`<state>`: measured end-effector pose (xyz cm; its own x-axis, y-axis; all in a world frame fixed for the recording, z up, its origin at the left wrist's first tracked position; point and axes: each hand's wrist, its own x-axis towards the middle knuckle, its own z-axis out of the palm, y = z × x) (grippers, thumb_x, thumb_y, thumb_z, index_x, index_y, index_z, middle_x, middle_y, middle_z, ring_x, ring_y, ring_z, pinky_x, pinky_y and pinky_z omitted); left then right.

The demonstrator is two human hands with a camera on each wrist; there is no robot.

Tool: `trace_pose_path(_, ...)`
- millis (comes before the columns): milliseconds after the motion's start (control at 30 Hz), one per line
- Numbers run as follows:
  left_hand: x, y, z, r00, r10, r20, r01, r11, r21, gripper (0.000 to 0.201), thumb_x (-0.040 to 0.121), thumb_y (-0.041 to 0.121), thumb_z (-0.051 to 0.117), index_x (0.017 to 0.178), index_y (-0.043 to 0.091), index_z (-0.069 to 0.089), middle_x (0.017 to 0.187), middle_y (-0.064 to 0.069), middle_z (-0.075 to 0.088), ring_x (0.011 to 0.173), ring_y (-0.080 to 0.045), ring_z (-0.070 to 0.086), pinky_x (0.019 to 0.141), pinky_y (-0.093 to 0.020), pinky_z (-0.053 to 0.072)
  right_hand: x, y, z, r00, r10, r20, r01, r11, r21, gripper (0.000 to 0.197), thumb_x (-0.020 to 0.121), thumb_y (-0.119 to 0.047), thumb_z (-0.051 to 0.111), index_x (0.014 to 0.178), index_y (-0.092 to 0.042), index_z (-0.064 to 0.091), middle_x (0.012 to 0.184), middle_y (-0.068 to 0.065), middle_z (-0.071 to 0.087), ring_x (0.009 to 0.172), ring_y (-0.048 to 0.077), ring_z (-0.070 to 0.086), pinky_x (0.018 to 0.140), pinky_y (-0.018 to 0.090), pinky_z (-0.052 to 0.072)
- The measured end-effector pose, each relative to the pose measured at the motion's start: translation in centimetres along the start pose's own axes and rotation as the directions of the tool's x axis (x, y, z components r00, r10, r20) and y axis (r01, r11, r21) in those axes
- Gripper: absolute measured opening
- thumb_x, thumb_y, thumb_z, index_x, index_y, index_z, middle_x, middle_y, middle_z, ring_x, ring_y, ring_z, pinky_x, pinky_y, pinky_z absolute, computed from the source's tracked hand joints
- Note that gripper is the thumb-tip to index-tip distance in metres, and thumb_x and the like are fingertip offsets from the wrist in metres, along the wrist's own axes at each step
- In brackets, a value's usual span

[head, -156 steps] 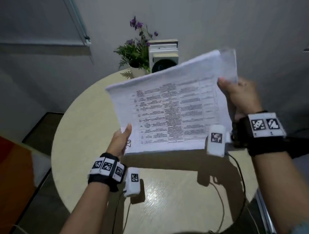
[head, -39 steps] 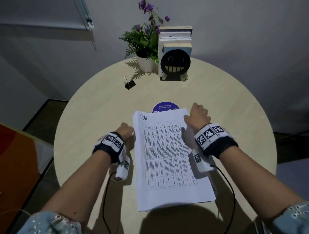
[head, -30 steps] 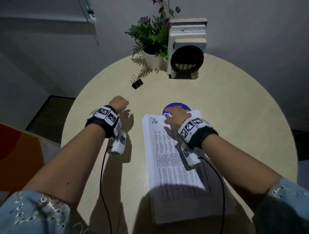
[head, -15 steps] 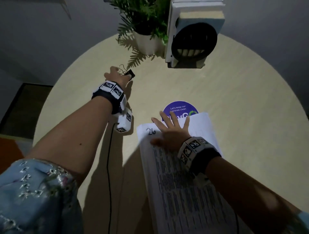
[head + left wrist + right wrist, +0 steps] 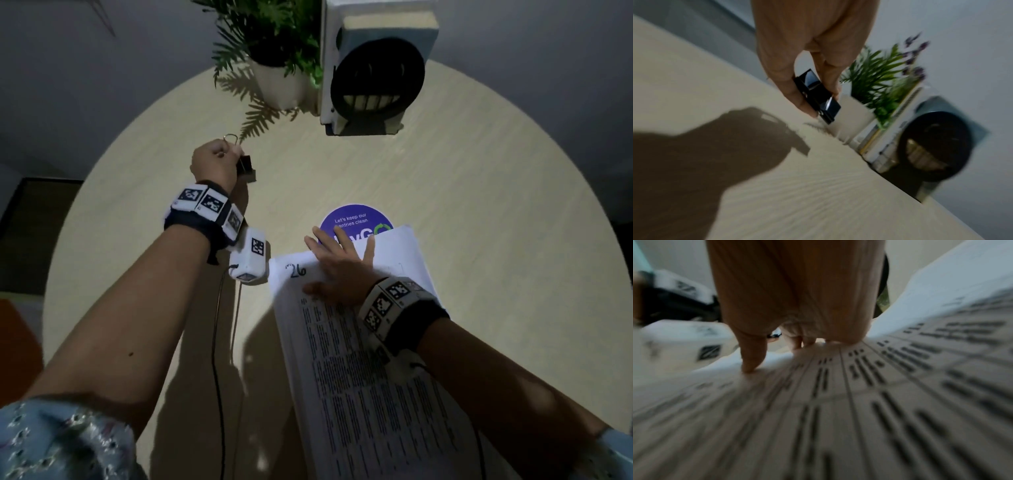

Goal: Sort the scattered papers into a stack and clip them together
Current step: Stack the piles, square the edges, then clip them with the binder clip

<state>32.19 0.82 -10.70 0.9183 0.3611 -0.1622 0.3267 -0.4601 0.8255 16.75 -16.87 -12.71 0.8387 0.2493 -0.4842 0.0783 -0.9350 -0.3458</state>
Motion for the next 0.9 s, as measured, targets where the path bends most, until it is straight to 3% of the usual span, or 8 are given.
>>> trace_pose_path(100, -4.0, 0.4, -2.1, 0.994, 0.077, 0.076, -0.075, 0.997, -0.034, 0.025, 0.088, 0.009, 0.058, 0.064, 0.018, 0.057, 0.084, -0.002, 0.061, 0.087, -0.014, 0.053, 0.083, -0.022, 0.041, -0.2, 0.4, -1.4, 0.999, 0.023, -0.035, -0.01, 0.948, 0.32, 0.056, 0.085, -0.051, 0.05, 0.132, -0.021, 0.045, 0.138, 0.001, 0.045, 0.131, 0.016, 0.036, 0.113, 0.054, 0.011)
trace_pose_path(167, -7.1, 0.1, -3.2, 0.976, 0.115, 0.187, -0.097, 0.99, -0.102, 0.025, 0.085, 0.006, 0.062, 0.065, 0.021, 0.06, 0.078, 0.001, 0.061, 0.087, -0.016, 0.054, 0.085, -0.027, 0.043, -0.7, 0.1, -2.9, 0.968, 0.154, -0.2, 0.024, 0.732, 0.681, 0.027, 0.082, -0.031, 0.056, 0.105, -0.018, 0.061, 0.096, -0.002, 0.058, 0.091, 0.01, 0.053, 0.091, 0.032, 0.043)
trace_pose_path(233, -10.5, 0.3, -4.1, 0.948, 0.141, 0.286, -0.103, 0.984, -0.147, 0.032, 0.082, 0.0, 0.064, 0.069, 0.028, 0.057, 0.081, 0.002, 0.062, 0.088, -0.018, 0.057, 0.083, -0.028, 0.047, -1.3, -0.6, -5.1, 0.947, 0.231, -0.224, 0.055, 0.568, 0.821, 0.028, 0.089, -0.019, 0.058, 0.115, -0.009, 0.058, 0.102, 0.004, 0.058, 0.096, 0.014, 0.054, 0.085, 0.024, 0.048)
trace_pose_path(333, -15.4, 1.1, -4.8, 0.882, 0.156, 0.445, -0.023, 0.957, -0.289, 0.04, 0.081, -0.01, 0.061, 0.083, 0.026, 0.045, 0.085, -0.001, 0.062, 0.077, -0.013, 0.061, 0.065, -0.021, 0.052, -2.1, -1.3, -7.1, 0.984, 0.132, -0.118, 0.034, 0.512, 0.859, 0.05, 0.088, -0.024, 0.059, 0.132, -0.006, 0.045, 0.123, 0.012, 0.054, 0.113, 0.023, 0.053, 0.103, 0.038, 0.043)
trace_pose_path(500, -18.6, 1.2, -5.1, 0.797, 0.191, 0.573, -0.058, 0.969, -0.242, 0.041, 0.08, -0.005, 0.065, 0.085, 0.026, 0.039, 0.082, 0.003, 0.064, 0.08, -0.018, 0.061, 0.083, -0.032, 0.049, -5.6, -1.3, -8.3, 0.996, -0.09, -0.024, 0.054, 0.345, 0.937, 0.023, 0.083, -0.021, 0.063, 0.092, 0.0, 0.064, 0.073, 0.009, 0.065, 0.071, 0.021, 0.058, 0.081, 0.033, 0.047)
trace_pose_path(733, -20.0, 1.0, -3.9, 0.814, 0.162, 0.558, -0.049, 0.976, -0.211, 0.04, 0.081, -0.002, 0.066, 0.086, 0.026, 0.038, 0.084, 0.0, 0.065, 0.081, -0.017, 0.061, 0.081, -0.027, 0.048, -6.7, -0.6, -8.6, 0.989, -0.145, 0.012, 0.064, 0.505, 0.861, 0.007, 0.083, -0.005, 0.062, 0.079, -0.008, 0.065, 0.063, -0.004, 0.068, 0.059, 0.003, 0.065, 0.067, 0.013, 0.054)
trace_pose_path(833, -20.5, -0.2, -2.9, 0.85, 0.142, 0.507, -0.072, 0.985, -0.156, 0.036, 0.081, 0.004, 0.068, 0.099, 0.016, 0.039, 0.099, -0.004, 0.058, 0.086, -0.012, 0.058, 0.069, -0.005, 0.044, -6.3, 0.1, -8.3, 0.998, -0.06, -0.013, 0.043, 0.55, 0.834, 0.005, 0.083, -0.001, 0.062, 0.086, 0.002, 0.065, 0.076, 0.01, 0.063, 0.065, 0.01, 0.063, 0.076, 0.021, 0.054)
trace_pose_path(900, -20.8, -1.8, -2.3, 0.916, 0.11, 0.386, -0.149, 0.986, 0.071, 0.04, 0.079, 0.014, 0.071, 0.108, 0.012, 0.043, 0.113, -0.006, 0.047, 0.106, -0.017, 0.046, 0.075, -0.005, 0.036, -5.9, 1.1, -7.5, 1.0, 0.026, -0.017, -0.001, 0.578, 0.816, 0.015, 0.084, -0.001, 0.061, 0.095, 0.01, 0.063, 0.086, 0.016, 0.06, 0.074, 0.02, 0.06, 0.085, 0.031, 0.052)
